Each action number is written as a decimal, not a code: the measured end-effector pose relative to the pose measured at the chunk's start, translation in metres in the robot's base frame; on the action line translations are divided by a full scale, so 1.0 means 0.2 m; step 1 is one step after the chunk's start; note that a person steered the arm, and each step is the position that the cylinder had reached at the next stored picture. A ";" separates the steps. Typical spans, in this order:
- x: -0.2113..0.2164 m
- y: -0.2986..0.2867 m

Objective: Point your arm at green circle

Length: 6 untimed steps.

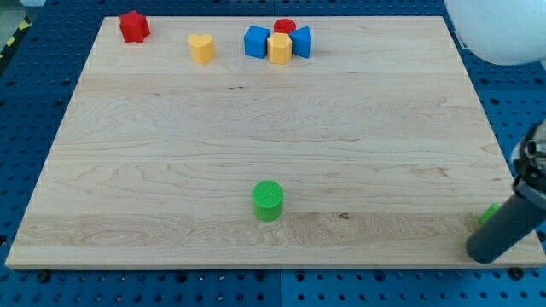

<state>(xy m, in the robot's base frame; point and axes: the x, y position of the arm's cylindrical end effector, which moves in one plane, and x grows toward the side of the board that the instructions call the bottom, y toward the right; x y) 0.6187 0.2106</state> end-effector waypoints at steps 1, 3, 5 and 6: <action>0.00 -0.29; -0.02 -1.07; -0.25 -1.30; -0.24 -1.26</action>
